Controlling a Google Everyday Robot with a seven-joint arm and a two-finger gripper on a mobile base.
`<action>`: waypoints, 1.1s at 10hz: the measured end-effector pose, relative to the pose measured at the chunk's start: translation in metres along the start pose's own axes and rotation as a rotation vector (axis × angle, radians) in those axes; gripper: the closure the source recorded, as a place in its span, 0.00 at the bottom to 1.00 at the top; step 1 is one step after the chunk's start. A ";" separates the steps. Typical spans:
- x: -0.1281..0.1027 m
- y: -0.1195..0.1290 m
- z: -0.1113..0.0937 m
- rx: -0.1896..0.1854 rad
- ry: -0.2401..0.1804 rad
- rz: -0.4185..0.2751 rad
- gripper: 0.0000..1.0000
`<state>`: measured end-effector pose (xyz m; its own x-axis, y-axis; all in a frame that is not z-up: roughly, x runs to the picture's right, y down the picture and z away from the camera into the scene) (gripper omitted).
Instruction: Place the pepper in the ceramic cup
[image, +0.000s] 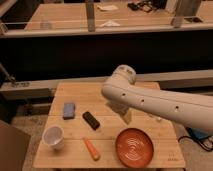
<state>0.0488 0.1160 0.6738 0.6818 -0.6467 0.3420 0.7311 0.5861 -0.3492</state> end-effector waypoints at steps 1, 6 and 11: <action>-0.003 -0.002 -0.001 0.007 -0.004 -0.014 0.20; -0.014 -0.005 -0.001 0.046 -0.033 -0.090 0.20; -0.027 -0.011 -0.002 0.076 -0.061 -0.155 0.20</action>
<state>0.0218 0.1262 0.6665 0.5591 -0.7031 0.4394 0.8260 0.5180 -0.2222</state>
